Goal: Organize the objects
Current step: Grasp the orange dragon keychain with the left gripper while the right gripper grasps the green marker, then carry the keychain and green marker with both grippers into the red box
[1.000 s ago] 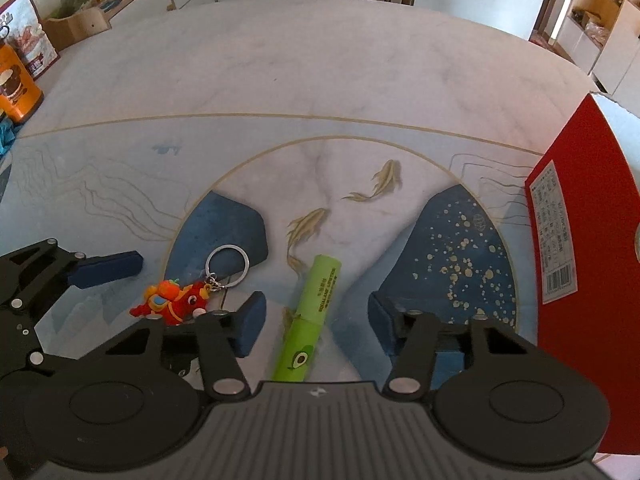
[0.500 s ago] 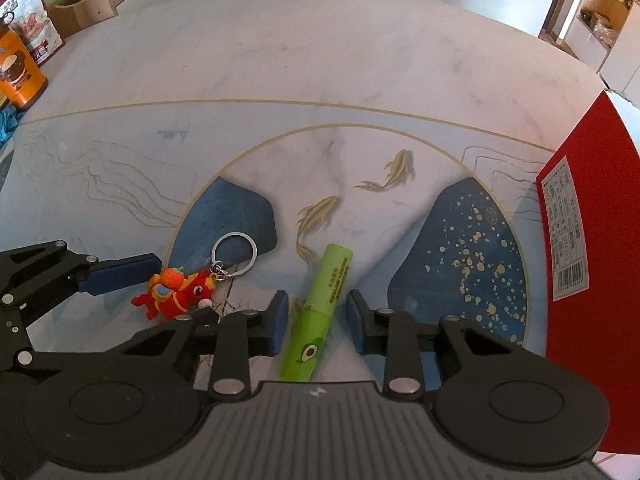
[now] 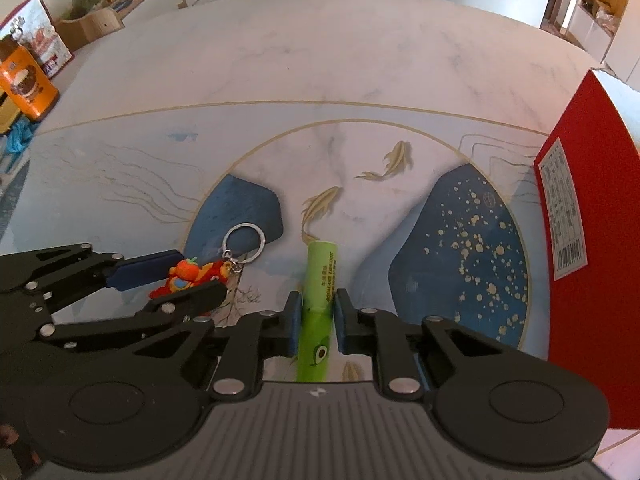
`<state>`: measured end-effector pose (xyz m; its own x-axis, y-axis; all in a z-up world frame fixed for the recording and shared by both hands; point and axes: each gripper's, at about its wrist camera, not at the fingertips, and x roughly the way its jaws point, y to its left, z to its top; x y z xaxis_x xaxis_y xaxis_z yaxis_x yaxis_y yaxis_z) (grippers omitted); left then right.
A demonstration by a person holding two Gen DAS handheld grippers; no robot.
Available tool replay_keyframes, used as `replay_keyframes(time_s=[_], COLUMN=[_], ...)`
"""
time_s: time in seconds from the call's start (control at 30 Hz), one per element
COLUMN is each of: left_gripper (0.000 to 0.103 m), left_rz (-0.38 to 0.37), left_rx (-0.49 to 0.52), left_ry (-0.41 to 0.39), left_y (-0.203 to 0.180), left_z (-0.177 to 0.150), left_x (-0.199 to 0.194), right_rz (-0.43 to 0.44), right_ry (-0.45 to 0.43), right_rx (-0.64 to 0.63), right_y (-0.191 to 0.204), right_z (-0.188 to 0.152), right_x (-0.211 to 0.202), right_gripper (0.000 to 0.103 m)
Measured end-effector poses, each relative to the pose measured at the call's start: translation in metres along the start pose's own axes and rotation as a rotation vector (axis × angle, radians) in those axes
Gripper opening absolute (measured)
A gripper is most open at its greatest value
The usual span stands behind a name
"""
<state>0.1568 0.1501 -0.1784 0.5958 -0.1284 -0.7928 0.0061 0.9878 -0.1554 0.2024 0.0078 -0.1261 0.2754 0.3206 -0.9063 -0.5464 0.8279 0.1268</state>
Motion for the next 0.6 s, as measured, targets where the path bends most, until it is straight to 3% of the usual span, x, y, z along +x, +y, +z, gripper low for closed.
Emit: replay_keyframes(time_s=[0.1, 0.27, 0.6], left_gripper=[0.026, 0.026, 0.023], left_rz=[-0.041, -0.044, -0.067], left_rx=[-0.061, -0.079, -0.089], left_ry=[0.026, 0.034, -0.029], left_y=[0.005, 0.000, -0.023], left_z=[0.001, -0.004, 0.011], left_x=[-0.002, -0.007, -0.042], right_rz=[0.031, 0.068, 0.084], right_ry=[0.001, -0.018, -0.077], right_rx=[0.007, 0.010, 0.013], right_y=[-0.002, -0.008, -0.030], right_z=[-0.005, -0.015, -0.030], right_x=[-0.010, -0.032, -0.086], right_gripper=[0.016, 0.016, 0.016])
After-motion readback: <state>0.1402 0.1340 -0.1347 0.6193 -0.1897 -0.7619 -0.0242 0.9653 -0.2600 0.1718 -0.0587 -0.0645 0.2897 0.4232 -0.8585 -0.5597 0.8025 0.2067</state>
